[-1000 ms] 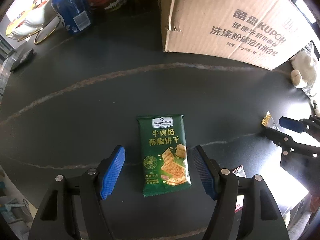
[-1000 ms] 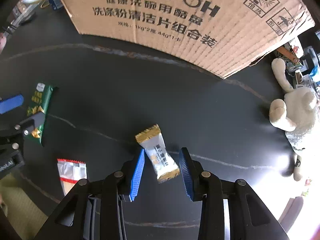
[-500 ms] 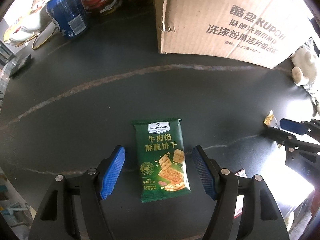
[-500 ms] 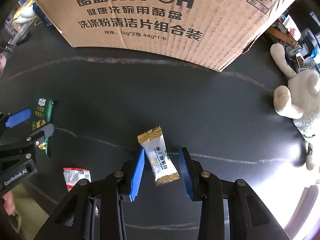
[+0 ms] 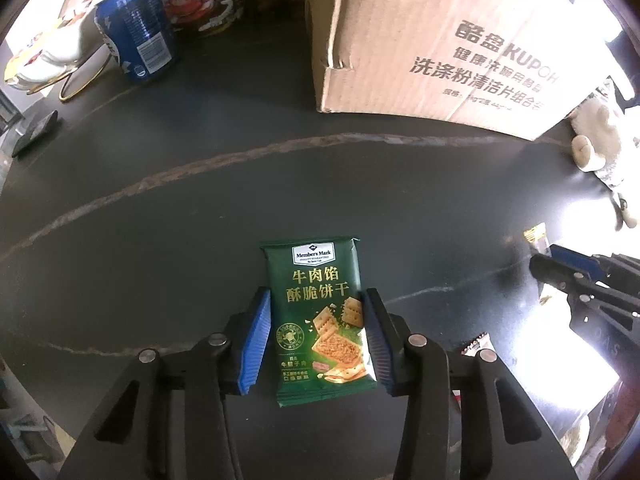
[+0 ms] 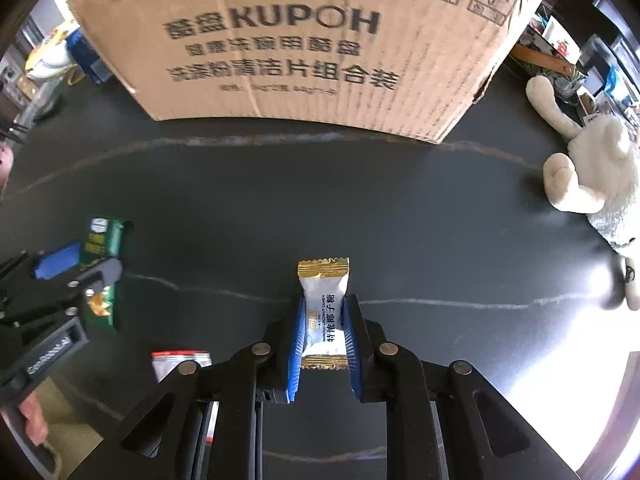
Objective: Organize snacks
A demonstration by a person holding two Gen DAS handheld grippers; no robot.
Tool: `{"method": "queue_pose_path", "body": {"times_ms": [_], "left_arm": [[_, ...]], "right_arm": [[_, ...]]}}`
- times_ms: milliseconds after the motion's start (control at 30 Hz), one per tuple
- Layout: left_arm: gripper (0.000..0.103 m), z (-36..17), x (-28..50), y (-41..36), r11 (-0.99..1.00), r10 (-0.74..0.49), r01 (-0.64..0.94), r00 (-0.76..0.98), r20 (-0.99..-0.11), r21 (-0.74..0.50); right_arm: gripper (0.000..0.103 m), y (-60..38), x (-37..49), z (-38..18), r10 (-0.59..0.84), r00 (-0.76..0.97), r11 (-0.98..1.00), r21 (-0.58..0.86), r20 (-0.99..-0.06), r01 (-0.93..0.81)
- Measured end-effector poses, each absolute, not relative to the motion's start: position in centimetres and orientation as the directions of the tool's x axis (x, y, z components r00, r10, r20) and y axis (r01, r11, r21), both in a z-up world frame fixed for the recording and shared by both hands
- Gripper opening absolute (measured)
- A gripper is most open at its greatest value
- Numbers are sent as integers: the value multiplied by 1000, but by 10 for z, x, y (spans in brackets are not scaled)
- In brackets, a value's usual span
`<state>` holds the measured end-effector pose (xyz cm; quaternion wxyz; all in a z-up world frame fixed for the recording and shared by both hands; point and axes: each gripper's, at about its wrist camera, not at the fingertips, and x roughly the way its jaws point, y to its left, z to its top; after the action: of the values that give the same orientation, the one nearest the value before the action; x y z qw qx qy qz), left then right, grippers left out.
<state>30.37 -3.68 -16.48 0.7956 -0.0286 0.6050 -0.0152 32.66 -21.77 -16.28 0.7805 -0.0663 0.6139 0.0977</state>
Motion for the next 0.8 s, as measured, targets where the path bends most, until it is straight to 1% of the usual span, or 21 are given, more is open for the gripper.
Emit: {"method": "queue_pose_path", "body": {"times_ms": [100, 167, 300, 400, 500, 700, 800], "left_arm": [[45, -163, 302, -31, 997, -80, 1, 271, -959, -83], [44, -155, 300, -27, 997, -73, 12, 292, -954, -72], [44, -136, 292, -27, 996, -92, 37, 331, -939, -84], [44, -119, 287, -28, 996, -87, 62, 375, -923, -69], [44, -102, 274, -35, 993, -109, 88, 405, -908, -80], [44, -82, 275, -42, 985, -158, 130, 444, -882, -111], [44, -64, 271, -45, 984, -158, 145, 479, -863, -100]], "right_arm": [[20, -218, 321, -155, 89, 240, 973, 33, -967, -228], [20, -217, 319, -153, 94, 253, 975, 38, -963, -219], [20, -218, 316, -143, 123, 283, 979, 70, -951, -189], [20, -221, 313, -130, 143, 306, 980, 92, -941, -174], [20, -221, 308, -115, 159, 343, 980, 108, -926, -165], [20, -212, 294, -91, 177, 421, 981, 123, -890, -153], [20, -209, 284, -78, 195, 450, 979, 141, -872, -150]]}}
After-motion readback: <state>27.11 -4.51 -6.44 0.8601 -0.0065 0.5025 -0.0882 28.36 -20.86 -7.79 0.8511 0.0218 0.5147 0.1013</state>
